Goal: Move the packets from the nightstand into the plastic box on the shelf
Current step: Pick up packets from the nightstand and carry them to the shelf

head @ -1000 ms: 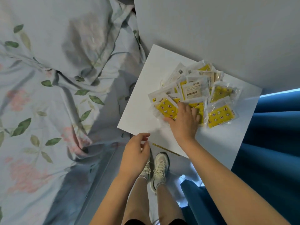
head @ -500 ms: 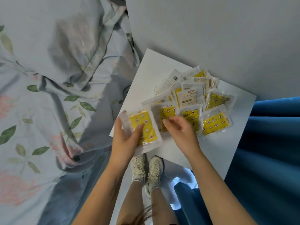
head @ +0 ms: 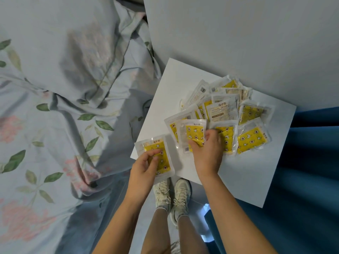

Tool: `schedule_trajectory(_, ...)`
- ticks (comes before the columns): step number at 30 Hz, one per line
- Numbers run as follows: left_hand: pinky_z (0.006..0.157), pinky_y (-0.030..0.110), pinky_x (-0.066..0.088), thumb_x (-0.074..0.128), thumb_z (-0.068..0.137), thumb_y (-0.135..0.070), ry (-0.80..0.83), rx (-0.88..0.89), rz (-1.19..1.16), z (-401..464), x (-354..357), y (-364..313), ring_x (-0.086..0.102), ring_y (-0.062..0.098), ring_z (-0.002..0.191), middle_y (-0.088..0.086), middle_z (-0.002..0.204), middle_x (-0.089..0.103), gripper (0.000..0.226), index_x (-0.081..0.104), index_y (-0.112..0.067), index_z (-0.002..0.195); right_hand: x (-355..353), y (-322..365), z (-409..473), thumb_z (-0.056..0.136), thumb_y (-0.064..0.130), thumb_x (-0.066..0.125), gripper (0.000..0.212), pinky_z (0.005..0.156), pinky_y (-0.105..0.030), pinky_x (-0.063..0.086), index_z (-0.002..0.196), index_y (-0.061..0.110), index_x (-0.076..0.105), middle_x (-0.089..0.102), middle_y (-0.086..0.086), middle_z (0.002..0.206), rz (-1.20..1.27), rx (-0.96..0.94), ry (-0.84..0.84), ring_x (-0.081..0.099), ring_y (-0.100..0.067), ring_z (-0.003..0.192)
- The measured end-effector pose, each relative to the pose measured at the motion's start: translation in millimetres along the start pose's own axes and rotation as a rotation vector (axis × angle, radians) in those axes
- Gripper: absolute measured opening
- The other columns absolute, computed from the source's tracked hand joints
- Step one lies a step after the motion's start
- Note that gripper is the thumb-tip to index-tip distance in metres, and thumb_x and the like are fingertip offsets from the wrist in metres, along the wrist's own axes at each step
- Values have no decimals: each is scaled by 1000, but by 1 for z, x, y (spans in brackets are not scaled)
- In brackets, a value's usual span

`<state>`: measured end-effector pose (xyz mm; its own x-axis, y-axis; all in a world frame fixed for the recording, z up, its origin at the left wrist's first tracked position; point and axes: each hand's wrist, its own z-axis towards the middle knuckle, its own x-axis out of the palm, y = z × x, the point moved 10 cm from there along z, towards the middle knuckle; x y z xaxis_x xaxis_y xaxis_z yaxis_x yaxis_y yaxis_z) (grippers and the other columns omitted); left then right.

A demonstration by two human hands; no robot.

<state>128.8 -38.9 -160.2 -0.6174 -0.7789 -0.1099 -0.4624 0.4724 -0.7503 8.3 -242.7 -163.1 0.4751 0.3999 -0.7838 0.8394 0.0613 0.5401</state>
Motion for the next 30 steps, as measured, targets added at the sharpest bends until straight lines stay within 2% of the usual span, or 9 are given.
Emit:
schedule_trajectory(6, 86, 17, 53, 58, 92, -33, 88, 30, -46, -3, 16, -19, 66, 5, 105, -6, 116, 70, 22, 67, -24, 110, -8, 34, -23, 87, 19, 70, 24, 77, -20, 56, 109, 28, 64, 73, 10, 103, 665, -78, 301, 69, -6, 96)
schedule_trajectory(10, 81, 26, 57, 64, 83, -38, 104, -1, -254, -9, 20, -18, 72, 18, 99, 5, 106, 76, 35, 72, -16, 108, 25, 50, -55, 92, 35, 62, 16, 81, -21, 55, 106, 30, 68, 74, 11, 97, 532, -83, 715, 69, -3, 93)
schedule_trajectory(12, 81, 30, 59, 68, 80, -33, -10, 1, -267, -9, 6, -13, 73, 18, 93, 4, 100, 77, 26, 75, -17, 100, 21, 48, -47, 92, 39, 61, 17, 71, -14, 50, 96, 28, 72, 73, 11, 85, 433, -125, 593, 65, 4, 79)
schedule_trajectory(14, 77, 28, 60, 68, 79, -33, -90, -29, -280, -10, -8, -4, 74, 15, 89, 2, 95, 78, 25, 75, -18, 97, 2, 43, -25, 88, 31, 68, 18, 69, -12, 44, 103, 22, 70, 70, 8, 94, 317, -160, 285, 60, 1, 83)
schedule_trajectory(16, 69, 23, 59, 67, 78, -37, -119, -58, -283, -10, -20, 3, 74, 15, 86, 0, 93, 78, 26, 75, -19, 95, -1, 33, -10, 80, 31, 77, 47, 83, -23, 46, 120, 16, 60, 62, -2, 119, 129, -115, 111, 55, -14, 106)
schedule_trajectory(20, 61, 15, 54, 66, 79, -39, -122, -55, -230, -15, -30, 3, 75, 11, 82, -3, 90, 78, 23, 75, -23, 92, 23, 22, -1, 70, 46, 80, 82, 104, -39, 38, 136, 12, 45, 47, -12, 139, -212, -101, 88, 41, -30, 127)
schedule_trajectory(25, 62, 16, 55, 66, 78, -40, -120, -78, -230, -19, -28, 6, 75, 11, 84, -3, 91, 78, 33, 73, -18, 101, 30, 21, -1, 69, 40, 84, 69, 90, -47, 52, 122, 12, 49, 62, -8, 118, -74, -120, 63, 62, -28, 106)
schedule_trajectory(28, 65, 19, 57, 66, 78, -40, -121, -78, -255, -20, -26, 5, 75, 13, 86, -2, 93, 78, 32, 73, -19, 101, 38, 24, -2, 71, 32, 84, 48, 73, -31, 52, 104, 12, 57, 67, -6, 103, 77, -144, 165, 63, -22, 90)
schedule_trajectory(30, 64, 20, 57, 67, 78, -40, -122, -71, -268, -19, -26, 3, 75, 14, 86, -1, 94, 78, 32, 73, -19, 101, 28, 26, -1, 70, 27, 85, 34, 72, -29, 43, 84, 9, 61, 66, -10, 91, 74, -209, 88, 57, -25, 86)
